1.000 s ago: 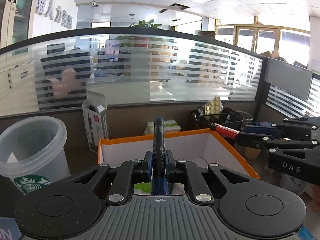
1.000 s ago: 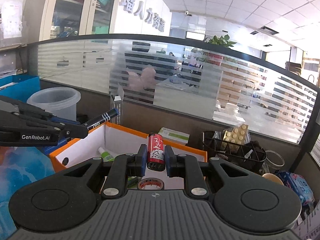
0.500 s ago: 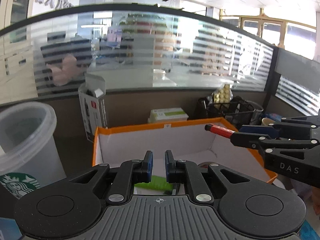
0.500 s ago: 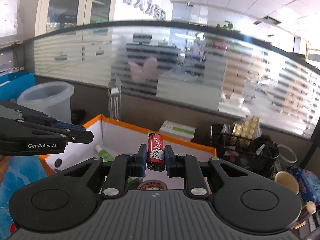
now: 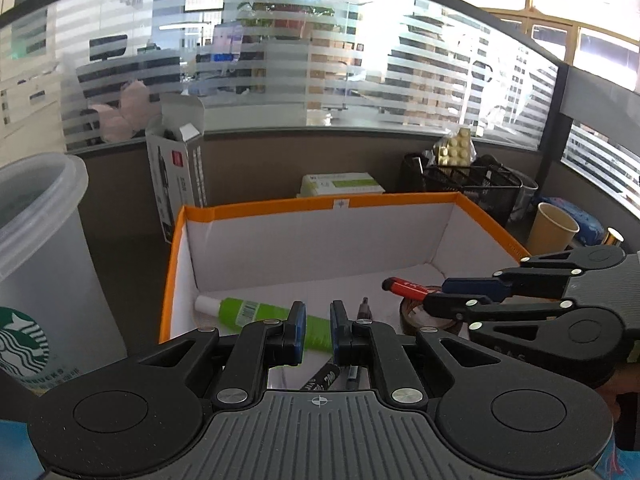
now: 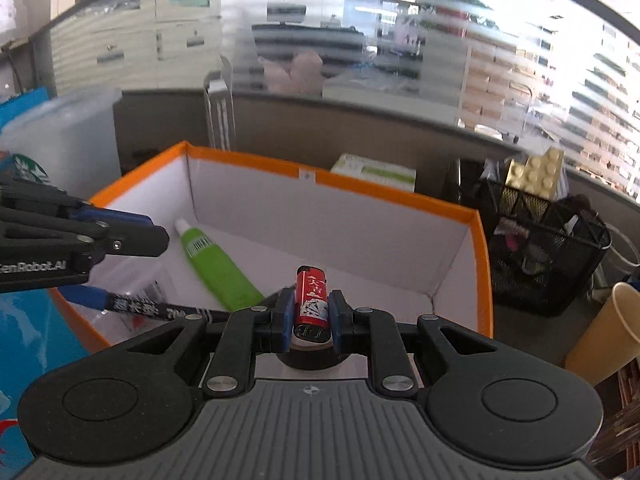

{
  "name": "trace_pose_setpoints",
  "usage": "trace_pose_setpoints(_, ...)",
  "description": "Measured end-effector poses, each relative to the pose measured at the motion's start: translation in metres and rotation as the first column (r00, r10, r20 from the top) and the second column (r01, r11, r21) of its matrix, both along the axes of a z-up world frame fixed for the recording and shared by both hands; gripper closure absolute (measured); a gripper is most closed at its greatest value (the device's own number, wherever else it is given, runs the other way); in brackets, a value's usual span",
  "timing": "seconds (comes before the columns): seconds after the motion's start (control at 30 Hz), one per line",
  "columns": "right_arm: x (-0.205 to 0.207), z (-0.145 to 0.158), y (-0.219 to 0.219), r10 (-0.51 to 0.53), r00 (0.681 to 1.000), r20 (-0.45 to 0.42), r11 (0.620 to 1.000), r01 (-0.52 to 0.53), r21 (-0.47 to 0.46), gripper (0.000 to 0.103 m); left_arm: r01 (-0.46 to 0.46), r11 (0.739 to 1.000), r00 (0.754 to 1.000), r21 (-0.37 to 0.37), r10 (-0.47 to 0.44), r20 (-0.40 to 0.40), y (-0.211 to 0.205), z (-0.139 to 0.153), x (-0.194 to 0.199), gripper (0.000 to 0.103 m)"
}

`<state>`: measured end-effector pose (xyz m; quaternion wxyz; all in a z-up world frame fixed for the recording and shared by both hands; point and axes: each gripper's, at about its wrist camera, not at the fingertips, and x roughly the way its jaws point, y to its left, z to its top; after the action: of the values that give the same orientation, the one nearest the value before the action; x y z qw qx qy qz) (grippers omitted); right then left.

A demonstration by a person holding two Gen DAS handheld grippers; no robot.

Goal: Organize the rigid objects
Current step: 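Open the left tool dropping the marker while the right drops the red lighter into the box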

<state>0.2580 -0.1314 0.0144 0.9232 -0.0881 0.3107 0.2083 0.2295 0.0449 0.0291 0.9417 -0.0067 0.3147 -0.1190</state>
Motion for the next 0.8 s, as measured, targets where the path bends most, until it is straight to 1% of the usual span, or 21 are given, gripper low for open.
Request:
trace_pose_setpoints(0.3, 0.0, -0.006, 0.014, 0.026, 1.0, -0.013, 0.999, -0.027, -0.021, 0.086, 0.004, 1.0, 1.0, 0.003, -0.004, -0.01, -0.003, -0.005, 0.002, 0.092)
trace_pose_setpoints(0.53, 0.005, -0.008, 0.023, 0.027, 0.999, -0.036, 0.999, -0.028, -0.016, 0.086, 0.02, 1.0, 1.0, 0.011, -0.019, -0.015, -0.008, -0.008, 0.002, 0.092)
trace_pose_setpoints(0.77, 0.005, -0.008, 0.027, 0.028, 0.999, -0.033, 1.0, -0.028, -0.004, 0.086, 0.022, 1.0, 0.999, 0.016, -0.021, -0.024, -0.01, -0.011, 0.002, 0.091)
trace_pose_setpoints(0.8, 0.004, -0.007, 0.027, 0.029, 0.999, -0.028, 1.0, -0.029, -0.002, 0.086, 0.02, 1.0, 0.999, 0.017, -0.019, -0.025, -0.01, -0.011, 0.001, 0.089)
